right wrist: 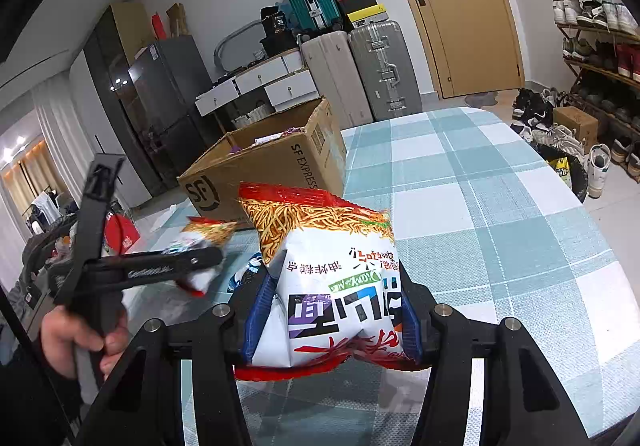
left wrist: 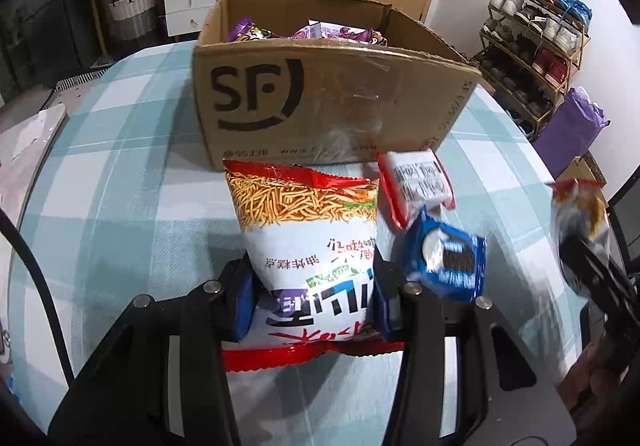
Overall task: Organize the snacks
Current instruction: 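Lift both white snack bags and carry them over the cardboard box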
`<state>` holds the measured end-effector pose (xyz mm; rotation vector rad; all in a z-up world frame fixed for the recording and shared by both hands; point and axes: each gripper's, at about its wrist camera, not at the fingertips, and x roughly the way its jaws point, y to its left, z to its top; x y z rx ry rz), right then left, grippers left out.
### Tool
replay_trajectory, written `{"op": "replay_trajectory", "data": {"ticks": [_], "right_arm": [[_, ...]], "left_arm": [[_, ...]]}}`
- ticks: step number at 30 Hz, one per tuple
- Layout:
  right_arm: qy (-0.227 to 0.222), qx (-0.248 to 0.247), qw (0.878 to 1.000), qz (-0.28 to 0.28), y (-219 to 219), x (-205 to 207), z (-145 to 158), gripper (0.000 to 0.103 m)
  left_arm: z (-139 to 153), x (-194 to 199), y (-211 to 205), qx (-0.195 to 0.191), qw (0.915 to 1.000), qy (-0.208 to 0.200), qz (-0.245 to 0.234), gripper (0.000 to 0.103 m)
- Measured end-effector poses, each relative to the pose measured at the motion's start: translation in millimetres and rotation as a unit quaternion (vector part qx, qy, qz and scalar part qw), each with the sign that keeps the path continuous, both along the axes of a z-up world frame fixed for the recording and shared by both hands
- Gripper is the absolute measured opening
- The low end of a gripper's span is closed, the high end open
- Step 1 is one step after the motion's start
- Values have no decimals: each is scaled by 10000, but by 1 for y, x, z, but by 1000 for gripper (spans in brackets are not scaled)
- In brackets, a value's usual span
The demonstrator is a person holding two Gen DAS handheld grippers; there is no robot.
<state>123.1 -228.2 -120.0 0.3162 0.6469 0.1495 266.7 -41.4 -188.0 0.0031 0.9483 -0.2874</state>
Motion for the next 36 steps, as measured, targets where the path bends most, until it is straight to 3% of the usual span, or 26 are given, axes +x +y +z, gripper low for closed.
{"op": "replay_trajectory", "data": {"ticks": [6,14,22,27,36], "right_arm": [[21,-62,10000,-44,1,0,0,55],[125,-197,9997,-68,5,2,-1,55],[205,-646,9976,167,24,8,-2,55],[247,-175,9990,341,29,4,-1,55],[-165,-446,9949,890,60,-9,53,55]], "left_arm": [[8,-28,11,97,9999,-124,4,43],[11,-98,41,-46,9995,-249,169,43],[23,-126,61,-213,9985,-323,378,44],[39,-133,71,-290,9971,-435,562,44],[83,-150,72,-275,9953,-880,284,44]]}}
